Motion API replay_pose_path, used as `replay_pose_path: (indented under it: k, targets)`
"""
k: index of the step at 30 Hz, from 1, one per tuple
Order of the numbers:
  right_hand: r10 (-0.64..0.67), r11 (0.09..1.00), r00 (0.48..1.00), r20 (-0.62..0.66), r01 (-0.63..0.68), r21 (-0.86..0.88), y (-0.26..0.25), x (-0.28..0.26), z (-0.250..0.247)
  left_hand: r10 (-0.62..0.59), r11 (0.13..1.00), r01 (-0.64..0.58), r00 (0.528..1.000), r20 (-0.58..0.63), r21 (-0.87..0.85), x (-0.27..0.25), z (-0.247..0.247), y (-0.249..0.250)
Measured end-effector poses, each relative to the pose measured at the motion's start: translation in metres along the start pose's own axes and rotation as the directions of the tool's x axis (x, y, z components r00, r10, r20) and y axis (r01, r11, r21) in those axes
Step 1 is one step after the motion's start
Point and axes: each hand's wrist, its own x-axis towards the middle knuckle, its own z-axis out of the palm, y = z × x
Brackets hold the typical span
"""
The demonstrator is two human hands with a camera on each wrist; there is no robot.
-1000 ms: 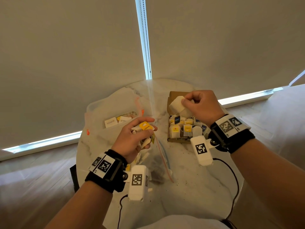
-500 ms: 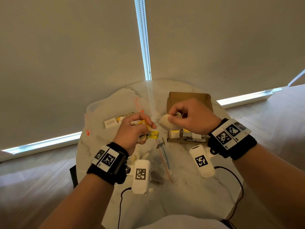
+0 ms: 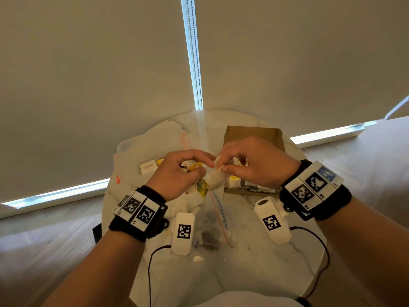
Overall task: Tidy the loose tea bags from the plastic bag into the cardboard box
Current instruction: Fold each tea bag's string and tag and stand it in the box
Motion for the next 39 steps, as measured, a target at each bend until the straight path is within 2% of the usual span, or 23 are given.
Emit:
replay_pose_path:
  k: [2,4,13,17,23,29,32,35,39]
  targets:
    - [-0.026,1.0,0.999,-0.019,0.026,-0.004,-0.001,0.001,-0.001,0.011,0.999,-0.008,0.998,0.061,-0.049,-0.001,0.001,0.001]
    - [-0.043,0.999,0.998,-0.035,0.043,-0.01,-0.001,0.001,-0.001,0.025,0.998,-0.02,0.997,0.072,-0.067,-0.002,0.003,0.002]
    - [-0.039,0.999,0.997,-0.065,0.038,-0.011,0.001,0.002,0.0,-0.078,0.995,0.078,0.997,0.011,-0.061,-0.002,0.005,-0.002]
    - [0.009,0.998,0.998,-0.065,-0.005,0.061,-0.002,0.001,-0.004,-0.094,0.994,0.091,0.995,-0.045,-0.056,0.0,0.005,-0.002]
    - [0.062,0.996,0.994,-0.087,-0.056,0.069,0.0,0.001,-0.007,-0.044,0.999,0.04,0.978,-0.204,-0.021,0.002,0.006,0.001]
    - [0.062,0.997,0.996,-0.065,-0.059,0.042,-0.008,0.009,-0.008,0.043,0.993,-0.025,0.986,-0.164,0.111,0.006,0.014,0.008]
    - [0.079,0.993,0.994,-0.08,-0.071,0.097,-0.007,0.012,-0.006,0.066,0.988,-0.038,0.979,-0.191,0.147,0.009,0.015,0.007]
    - [0.145,0.959,0.979,-0.141,-0.105,0.262,0.0,0.01,-0.001,0.069,0.986,-0.033,0.973,-0.219,0.166,0.011,0.012,0.008]
    - [0.234,0.909,0.965,-0.119,-0.174,0.378,0.012,0.0,0.015,0.025,0.991,0.016,0.956,-0.292,0.135,0.015,0.01,0.01]
